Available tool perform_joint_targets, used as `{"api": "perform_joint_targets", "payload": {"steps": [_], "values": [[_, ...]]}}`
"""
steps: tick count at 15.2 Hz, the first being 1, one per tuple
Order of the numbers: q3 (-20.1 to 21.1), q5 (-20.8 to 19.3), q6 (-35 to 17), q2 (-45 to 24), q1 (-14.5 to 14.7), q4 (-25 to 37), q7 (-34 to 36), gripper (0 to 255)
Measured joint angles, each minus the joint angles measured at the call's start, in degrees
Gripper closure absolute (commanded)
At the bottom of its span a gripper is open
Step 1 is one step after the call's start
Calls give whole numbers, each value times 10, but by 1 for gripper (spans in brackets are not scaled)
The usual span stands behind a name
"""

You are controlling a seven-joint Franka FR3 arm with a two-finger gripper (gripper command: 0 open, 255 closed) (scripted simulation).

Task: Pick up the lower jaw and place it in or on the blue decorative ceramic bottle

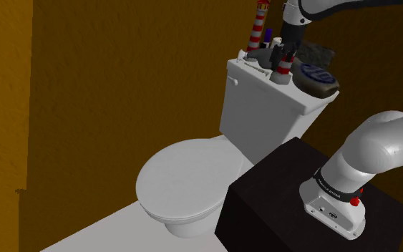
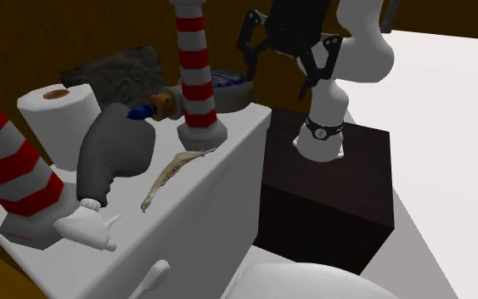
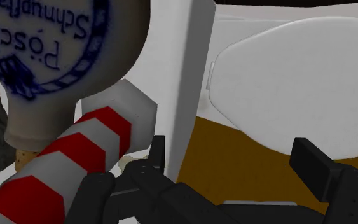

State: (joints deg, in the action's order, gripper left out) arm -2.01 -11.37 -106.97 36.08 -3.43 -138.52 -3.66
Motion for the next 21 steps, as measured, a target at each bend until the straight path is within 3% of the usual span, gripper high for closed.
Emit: {"api": "perform_joint_targets", "payload": {"steps": [12, 21], "values": [[-68, -65, -190, -188, -36, 93, -71, 0], [-83, -73, -258, -240, -43, 87, -76, 0]]}}
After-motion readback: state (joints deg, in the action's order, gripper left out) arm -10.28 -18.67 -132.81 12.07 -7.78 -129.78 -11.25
